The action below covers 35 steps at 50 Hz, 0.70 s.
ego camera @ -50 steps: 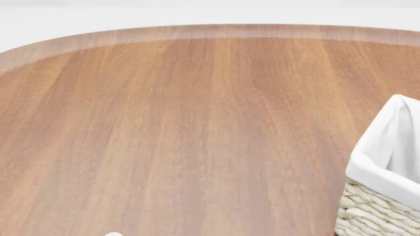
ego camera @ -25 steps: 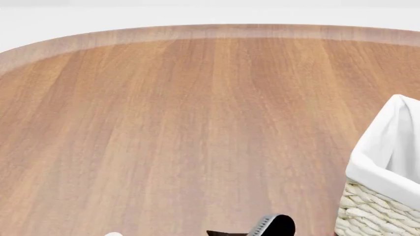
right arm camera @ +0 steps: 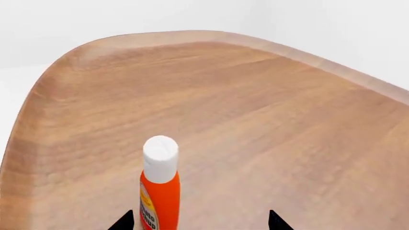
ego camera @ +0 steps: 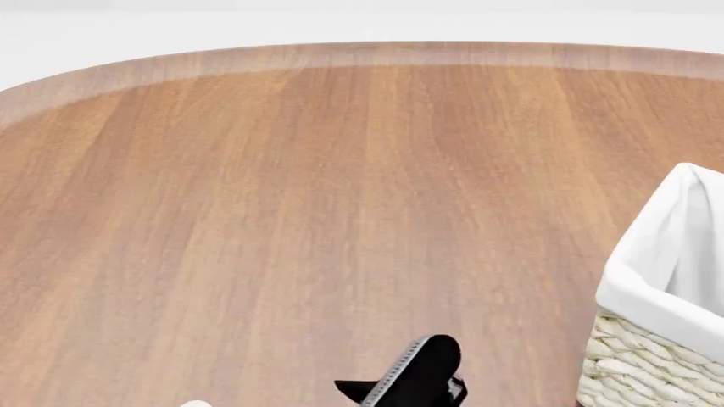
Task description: Pick up the ketchup, and put it in the basket.
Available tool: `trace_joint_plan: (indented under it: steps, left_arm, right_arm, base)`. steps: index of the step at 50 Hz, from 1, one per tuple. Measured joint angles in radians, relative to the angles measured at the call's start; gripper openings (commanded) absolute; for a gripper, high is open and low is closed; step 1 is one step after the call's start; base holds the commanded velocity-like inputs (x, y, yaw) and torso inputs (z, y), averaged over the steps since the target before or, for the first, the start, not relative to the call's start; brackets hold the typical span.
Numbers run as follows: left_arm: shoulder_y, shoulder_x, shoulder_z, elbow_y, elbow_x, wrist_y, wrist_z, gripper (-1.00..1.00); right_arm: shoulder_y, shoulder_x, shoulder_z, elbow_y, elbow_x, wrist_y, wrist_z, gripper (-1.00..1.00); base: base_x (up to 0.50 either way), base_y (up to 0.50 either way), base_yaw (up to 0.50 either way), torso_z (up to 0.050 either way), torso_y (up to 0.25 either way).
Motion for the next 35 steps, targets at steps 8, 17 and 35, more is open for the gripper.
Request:
trace_joint_plan:
  steps: [8,17,35]
  left_arm:
    - [0.002,-0.002,0.001,0.0,-0.002,0.003,-0.002,1.0]
    - [0.006,-0.002,0.008,-0.002,0.002,0.009,-0.002,1.0]
    - [0.021,-0.003,0.014,-0.001,0.006,0.026,0.0,1.0]
  right_arm:
    - [0.029,-0.022,-0.029,0.045,-0.015,-0.002,-0.011,1.0]
    - [0.062,-0.042,-0.049,0.077,-0.02,0.004,-0.021,1.0]
    - [0.159,-0.113,-0.081,0.19,-0.03,0.001,-0.046,1.0]
  base:
    - [0.0,0.0,0.0,0.0,0.0]
    - [0.0,0.0,0.0,0.0,0.0]
    - [0.0,0.0,0.0,0.0,0.0]
